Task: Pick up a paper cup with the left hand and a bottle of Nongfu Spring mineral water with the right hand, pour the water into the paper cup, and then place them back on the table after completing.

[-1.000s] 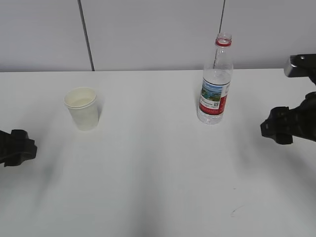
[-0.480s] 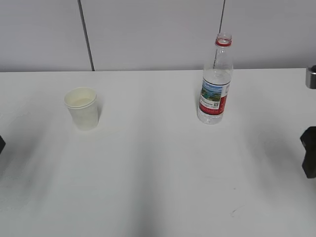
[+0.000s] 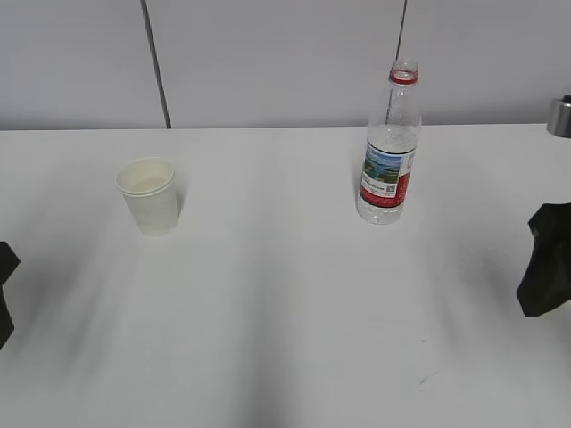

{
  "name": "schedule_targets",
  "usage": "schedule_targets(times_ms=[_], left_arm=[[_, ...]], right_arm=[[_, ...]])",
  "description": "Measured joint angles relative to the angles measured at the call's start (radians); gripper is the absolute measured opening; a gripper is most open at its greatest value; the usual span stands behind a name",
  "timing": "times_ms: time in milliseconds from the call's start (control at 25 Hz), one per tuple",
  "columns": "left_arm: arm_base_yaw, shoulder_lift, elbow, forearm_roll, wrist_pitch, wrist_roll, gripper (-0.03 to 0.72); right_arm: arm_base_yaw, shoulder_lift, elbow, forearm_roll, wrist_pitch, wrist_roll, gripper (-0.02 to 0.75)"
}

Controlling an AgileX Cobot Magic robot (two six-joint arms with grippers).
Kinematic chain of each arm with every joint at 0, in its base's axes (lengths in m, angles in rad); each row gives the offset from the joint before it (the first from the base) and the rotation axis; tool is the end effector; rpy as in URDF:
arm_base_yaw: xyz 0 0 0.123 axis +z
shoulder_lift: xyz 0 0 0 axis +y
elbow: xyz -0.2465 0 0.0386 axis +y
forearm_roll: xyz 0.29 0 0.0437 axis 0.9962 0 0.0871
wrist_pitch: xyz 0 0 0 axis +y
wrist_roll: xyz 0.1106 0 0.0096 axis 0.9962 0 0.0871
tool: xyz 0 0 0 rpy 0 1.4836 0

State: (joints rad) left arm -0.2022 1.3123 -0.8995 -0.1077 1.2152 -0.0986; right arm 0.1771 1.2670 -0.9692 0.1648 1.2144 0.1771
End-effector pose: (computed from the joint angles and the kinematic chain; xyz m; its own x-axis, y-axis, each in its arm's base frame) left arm 0.2534 -0.0634 0.1845 -0.9976 0.0666 -0.0179 0.0681 0.9922 -0.1041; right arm 0.2623 0.0643 0.2180 -0.9923 0.0562 -0.1102 0.0353 0.9825 0.1827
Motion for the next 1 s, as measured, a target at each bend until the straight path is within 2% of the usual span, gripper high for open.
schedule_targets(times_ms=[240,600,1000], left_arm=[[0.000,-0.076,0.024,0.000,0.001,0.021,0.426],[0.000,-0.376,0.027,0.001,0.019,0.023,0.426],[0.000,-0.694,0.027,0.003,0.044,0.023,0.426]], right_arm=[[0.000,-0.069,0.000,0.013,0.002,-0.027,0.588],[0.004,-0.209,0.000,0.008,0.017,-0.085,0.588],[0.004,-0.429,0.019,-0.083,0.025,-0.108,0.588]])
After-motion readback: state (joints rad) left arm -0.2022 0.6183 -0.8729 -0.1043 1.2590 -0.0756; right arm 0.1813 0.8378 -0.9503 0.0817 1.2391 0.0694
